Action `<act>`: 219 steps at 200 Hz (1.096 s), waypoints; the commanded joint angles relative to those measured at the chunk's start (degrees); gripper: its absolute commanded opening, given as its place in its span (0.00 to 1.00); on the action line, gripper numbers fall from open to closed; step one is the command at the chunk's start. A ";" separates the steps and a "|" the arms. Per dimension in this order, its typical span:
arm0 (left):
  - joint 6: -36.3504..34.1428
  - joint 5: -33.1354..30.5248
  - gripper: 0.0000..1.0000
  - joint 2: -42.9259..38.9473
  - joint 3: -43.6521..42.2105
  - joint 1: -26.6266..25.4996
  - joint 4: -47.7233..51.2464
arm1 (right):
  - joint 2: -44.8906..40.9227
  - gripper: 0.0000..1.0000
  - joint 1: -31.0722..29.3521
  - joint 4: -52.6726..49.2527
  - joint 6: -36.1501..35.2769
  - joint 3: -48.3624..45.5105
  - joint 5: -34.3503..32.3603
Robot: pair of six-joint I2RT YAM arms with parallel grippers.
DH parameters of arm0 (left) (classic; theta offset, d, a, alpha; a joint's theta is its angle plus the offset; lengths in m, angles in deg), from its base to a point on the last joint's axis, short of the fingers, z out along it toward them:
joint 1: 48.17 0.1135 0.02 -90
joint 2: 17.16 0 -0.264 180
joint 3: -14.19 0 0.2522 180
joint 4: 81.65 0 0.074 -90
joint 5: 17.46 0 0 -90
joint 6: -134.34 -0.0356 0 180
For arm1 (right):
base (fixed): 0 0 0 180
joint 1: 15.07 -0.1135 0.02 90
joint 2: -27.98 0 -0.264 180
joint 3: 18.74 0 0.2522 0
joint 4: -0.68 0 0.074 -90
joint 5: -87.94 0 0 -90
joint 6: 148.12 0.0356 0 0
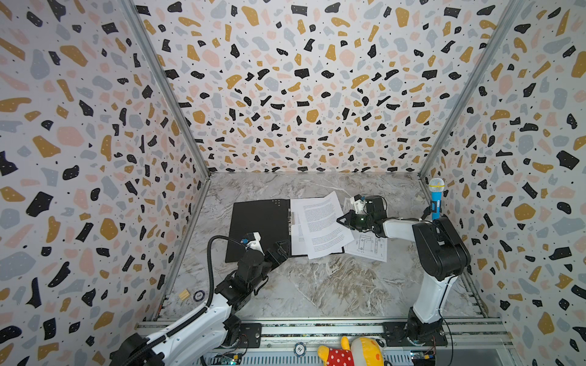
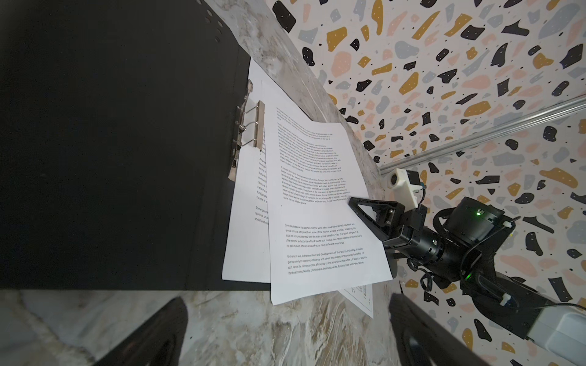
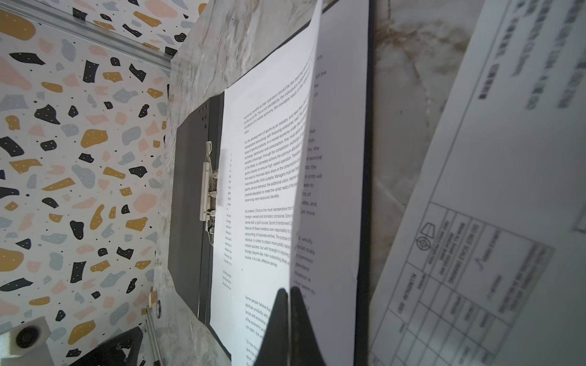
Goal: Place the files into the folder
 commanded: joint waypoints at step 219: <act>0.03 -1.13 1.00 -1.15 -2.21 0.38 -2.52 | 2.87 0.00 -5.92 19.62 18.99 -3.38 -6.82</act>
